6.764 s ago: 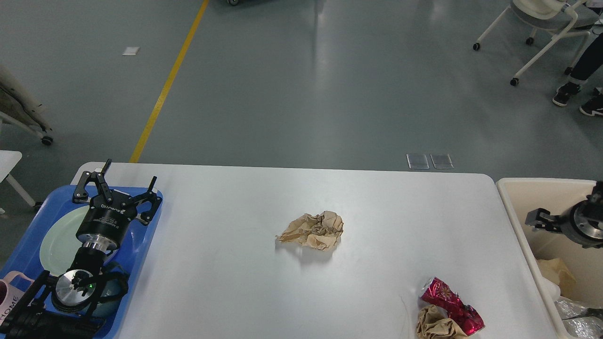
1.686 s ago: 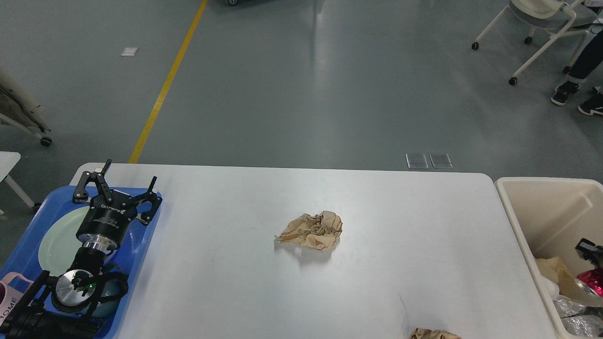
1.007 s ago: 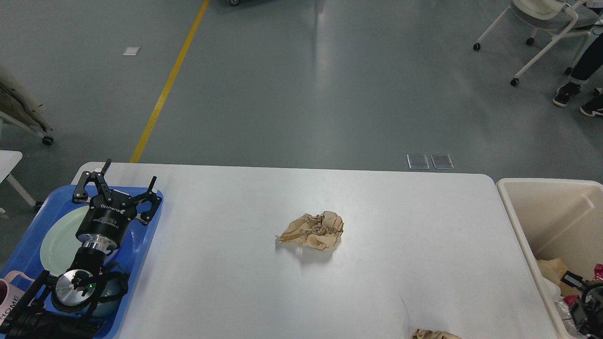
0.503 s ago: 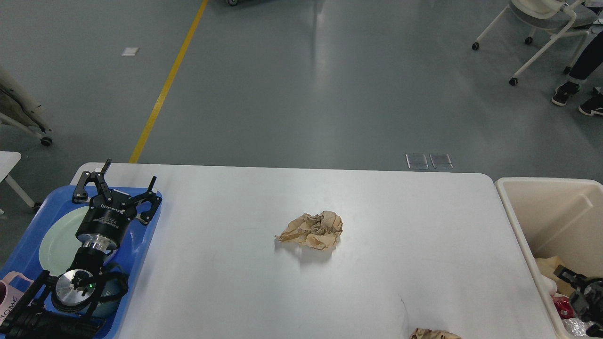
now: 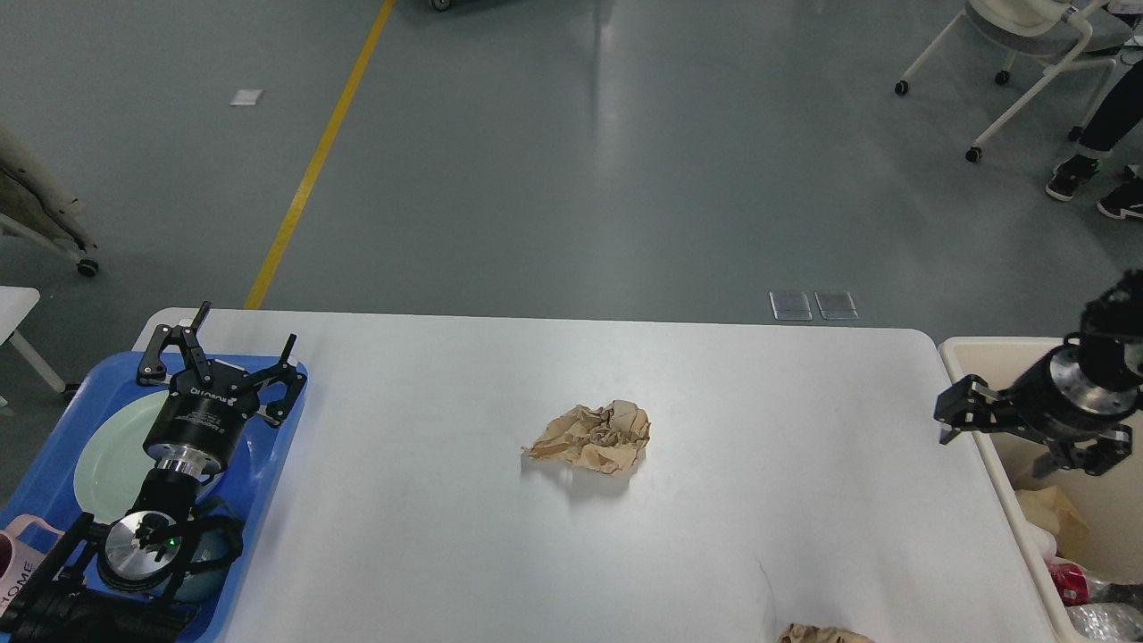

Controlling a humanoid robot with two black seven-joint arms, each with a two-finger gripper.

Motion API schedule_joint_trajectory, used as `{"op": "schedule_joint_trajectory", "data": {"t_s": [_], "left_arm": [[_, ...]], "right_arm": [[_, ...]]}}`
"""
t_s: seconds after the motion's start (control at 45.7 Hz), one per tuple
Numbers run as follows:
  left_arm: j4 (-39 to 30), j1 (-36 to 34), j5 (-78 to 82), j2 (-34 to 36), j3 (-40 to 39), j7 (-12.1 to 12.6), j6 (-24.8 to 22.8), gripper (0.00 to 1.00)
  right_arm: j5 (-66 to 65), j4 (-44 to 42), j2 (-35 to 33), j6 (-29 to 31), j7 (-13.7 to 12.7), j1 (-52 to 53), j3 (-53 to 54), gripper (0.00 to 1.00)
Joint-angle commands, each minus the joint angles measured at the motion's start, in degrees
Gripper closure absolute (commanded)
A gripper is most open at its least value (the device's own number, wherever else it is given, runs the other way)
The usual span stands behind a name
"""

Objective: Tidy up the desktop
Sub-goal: 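Move the right gripper over the brown paper near the table edge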

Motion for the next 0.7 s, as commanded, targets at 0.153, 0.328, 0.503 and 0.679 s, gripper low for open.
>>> {"op": "schedule_joint_trajectory", "data": {"t_s": [0.153,0.328,0.503,0.679], "left_arm": [[-0.01,0.08,0.0,0.0,0.0,0.0,-0.02,0.03],[-0.01,0.08,0.0,0.0,-0.08,0.0,-0.02,0.03],[-0.01,0.09,0.0,0.0,-0.08,0.0,-0.01,0.03],[-0.01,0.08,0.0,0.0,-0.08,0.0,-0.01,0.03]], "right_arm": [[7.82,22.1,5.32,12.47,-0.72,28.65,-3.64,0.0],[9.23,34.94,8.13,4.31,-0.64,41.14,-10.05,0.0],[11.77,37.49,11.47,0.51,-0.2,46.51,-12.34,0.0],[12.04,37.49,12.0,-1.33,-0.2,44.15,-12.52,0.0]]}}
